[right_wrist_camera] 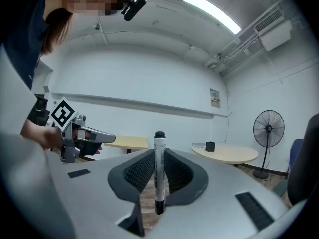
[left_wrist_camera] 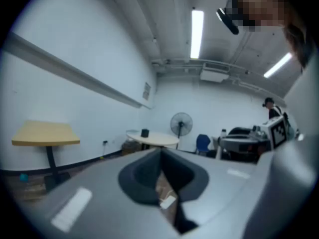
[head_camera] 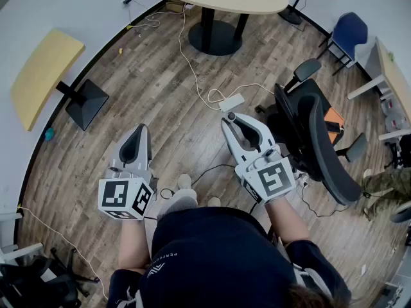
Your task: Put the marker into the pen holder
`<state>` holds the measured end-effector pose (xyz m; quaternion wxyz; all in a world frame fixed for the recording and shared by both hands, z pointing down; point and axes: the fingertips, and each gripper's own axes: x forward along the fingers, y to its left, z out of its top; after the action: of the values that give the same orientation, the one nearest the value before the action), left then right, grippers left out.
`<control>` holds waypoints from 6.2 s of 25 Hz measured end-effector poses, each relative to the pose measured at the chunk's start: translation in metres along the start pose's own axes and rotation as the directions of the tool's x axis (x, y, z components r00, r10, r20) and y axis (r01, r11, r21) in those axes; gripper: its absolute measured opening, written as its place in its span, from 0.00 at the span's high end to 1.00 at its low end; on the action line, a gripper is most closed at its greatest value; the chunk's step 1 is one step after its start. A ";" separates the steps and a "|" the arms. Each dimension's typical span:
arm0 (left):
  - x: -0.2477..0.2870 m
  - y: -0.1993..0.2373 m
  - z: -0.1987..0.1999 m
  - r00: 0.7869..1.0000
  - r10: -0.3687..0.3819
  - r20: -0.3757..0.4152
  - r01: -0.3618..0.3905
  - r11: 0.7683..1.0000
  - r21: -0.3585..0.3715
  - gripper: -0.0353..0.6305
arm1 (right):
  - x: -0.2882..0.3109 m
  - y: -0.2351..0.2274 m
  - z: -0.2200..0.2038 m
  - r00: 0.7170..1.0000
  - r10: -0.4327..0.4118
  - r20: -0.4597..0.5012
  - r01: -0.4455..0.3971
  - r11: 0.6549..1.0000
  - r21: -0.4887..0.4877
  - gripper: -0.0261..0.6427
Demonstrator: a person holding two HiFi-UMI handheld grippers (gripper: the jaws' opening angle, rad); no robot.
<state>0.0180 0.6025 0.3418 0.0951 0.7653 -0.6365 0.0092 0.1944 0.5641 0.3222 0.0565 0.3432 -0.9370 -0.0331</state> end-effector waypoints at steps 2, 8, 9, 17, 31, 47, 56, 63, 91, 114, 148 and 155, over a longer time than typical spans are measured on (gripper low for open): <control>0.006 0.010 0.000 1.000 0.000 -0.003 0.000 1.000 0.008 0.94 | 0.012 -0.004 -0.003 1.000 -0.008 -0.003 0.008 1.000 0.014 0.88; 0.023 0.046 0.000 1.000 -0.005 -0.016 0.005 1.000 0.007 0.94 | 0.050 -0.006 -0.006 1.000 -0.008 0.001 0.008 0.998 0.062 0.88; 0.026 0.052 0.001 1.000 -0.006 -0.018 0.006 1.000 0.009 0.94 | 0.057 -0.006 -0.006 1.000 -0.006 -0.001 0.006 0.998 0.060 0.88; 0.051 0.086 0.003 0.998 -0.046 -0.038 0.046 0.999 0.016 0.94 | 0.113 -0.008 -0.005 0.999 -0.025 -0.024 0.026 0.998 0.050 0.88; 0.126 0.124 0.012 0.997 -0.060 -0.046 0.060 0.998 0.000 0.94 | 0.197 -0.046 -0.010 0.999 0.012 -0.053 -0.009 0.998 0.057 0.88; 0.308 0.169 0.053 0.998 -0.025 -0.050 0.025 1.000 0.000 0.94 | 0.342 -0.170 -0.006 0.995 0.098 -0.036 -0.095 0.993 0.071 0.88; 0.388 0.171 0.059 0.997 -0.054 -0.057 0.054 0.999 -0.007 0.94 | 0.373 -0.235 -0.013 0.998 0.059 -0.033 -0.056 0.995 0.079 0.88; 0.424 0.172 0.059 0.993 -0.083 -0.080 0.083 0.997 -0.005 0.94 | 0.389 -0.263 -0.021 0.999 0.031 -0.039 -0.027 0.994 0.101 0.88; 0.641 0.288 0.099 0.964 -0.244 -0.105 0.244 0.970 -0.013 0.94 | 0.604 -0.384 -0.002 0.994 -0.102 -0.036 0.105 0.989 0.102 0.88; 0.817 0.299 0.117 0.959 -0.258 -0.120 0.258 0.966 -0.018 0.94 | 0.713 -0.528 0.003 0.995 -0.102 -0.018 0.103 0.990 0.101 0.88; 0.954 0.304 0.106 0.961 -0.198 -0.194 0.191 0.980 -0.055 0.94 | 0.790 -0.658 -0.005 0.993 -0.085 0.078 0.073 0.986 0.147 0.88; 0.957 0.305 0.100 0.958 -0.196 -0.209 0.188 0.980 -0.059 0.94 | 0.797 -0.659 -0.031 0.996 -0.084 0.030 0.078 0.984 0.162 0.88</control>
<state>-0.1087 -0.3966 0.4139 0.1782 0.8161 -0.5452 0.0700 0.0155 -0.4550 0.3530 0.0100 0.3837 -0.9228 0.0339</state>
